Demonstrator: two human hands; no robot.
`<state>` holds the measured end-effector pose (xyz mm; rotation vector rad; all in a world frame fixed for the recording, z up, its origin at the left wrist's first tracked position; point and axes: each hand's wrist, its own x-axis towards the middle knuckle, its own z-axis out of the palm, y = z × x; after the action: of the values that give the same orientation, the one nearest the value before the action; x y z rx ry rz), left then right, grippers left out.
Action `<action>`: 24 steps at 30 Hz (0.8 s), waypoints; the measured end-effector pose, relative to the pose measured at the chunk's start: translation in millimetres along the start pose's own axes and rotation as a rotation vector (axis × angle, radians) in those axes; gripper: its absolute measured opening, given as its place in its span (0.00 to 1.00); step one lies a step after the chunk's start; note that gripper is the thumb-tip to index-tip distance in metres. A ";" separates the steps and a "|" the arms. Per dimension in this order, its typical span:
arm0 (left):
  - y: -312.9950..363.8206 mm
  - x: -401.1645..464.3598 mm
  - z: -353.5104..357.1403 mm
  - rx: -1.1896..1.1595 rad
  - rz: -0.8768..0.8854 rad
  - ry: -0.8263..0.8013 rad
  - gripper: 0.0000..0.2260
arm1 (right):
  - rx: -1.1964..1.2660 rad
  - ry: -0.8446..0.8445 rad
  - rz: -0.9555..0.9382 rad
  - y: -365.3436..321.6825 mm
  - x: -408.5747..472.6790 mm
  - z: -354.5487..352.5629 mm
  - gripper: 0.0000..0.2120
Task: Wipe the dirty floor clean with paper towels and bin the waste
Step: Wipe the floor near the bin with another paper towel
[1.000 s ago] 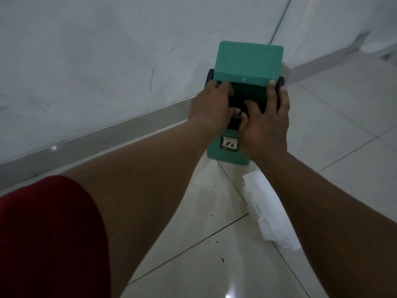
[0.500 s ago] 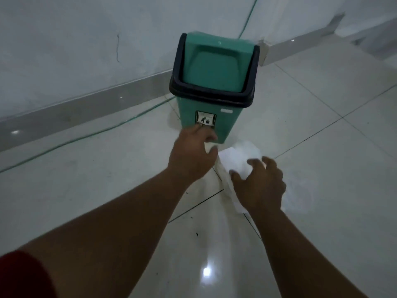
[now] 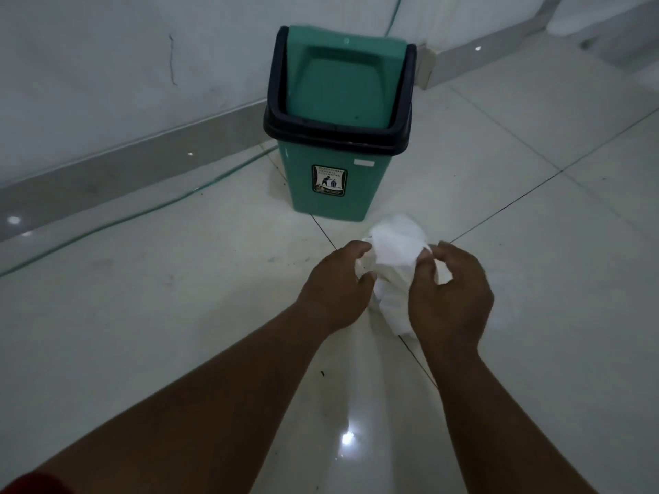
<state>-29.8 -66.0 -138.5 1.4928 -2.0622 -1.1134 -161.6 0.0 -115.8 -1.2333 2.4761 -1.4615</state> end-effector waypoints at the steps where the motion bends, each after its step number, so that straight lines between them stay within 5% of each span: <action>1: 3.3 -1.0 -1.2 -0.037 -0.008 0.025 0.17 | 0.071 0.046 0.013 -7.5 1.0 -2.2 0.09; 4: 10.2 -10.1 -15.0 -0.230 -0.078 0.131 0.11 | 0.238 0.111 0.004 -35.0 -0.8 -10.0 0.13; 8: 6.1 -32.0 -58.3 -0.789 -0.329 -0.052 0.32 | 0.223 -0.049 -0.251 -58.9 -29.3 -21.1 0.08; 11: -12.6 -63.6 -81.3 -0.926 -0.436 -0.144 0.37 | 0.083 -0.203 -0.404 -53.7 -71.2 -26.8 0.06; 18: -69.9 -129.2 -71.6 -0.400 -0.445 -0.121 0.09 | -0.083 -0.520 -0.262 -13.9 -183.0 -40.5 0.06; 24: -104.8 -173.4 -47.1 -0.049 -0.354 -0.184 0.12 | -0.214 -0.683 -0.120 -12.6 -233.2 -49.2 0.10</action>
<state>133.4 60.6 -162.9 1.8403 -1.9115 -1.4706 -11.7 179.8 -162.2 -1.5964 2.1321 -0.6217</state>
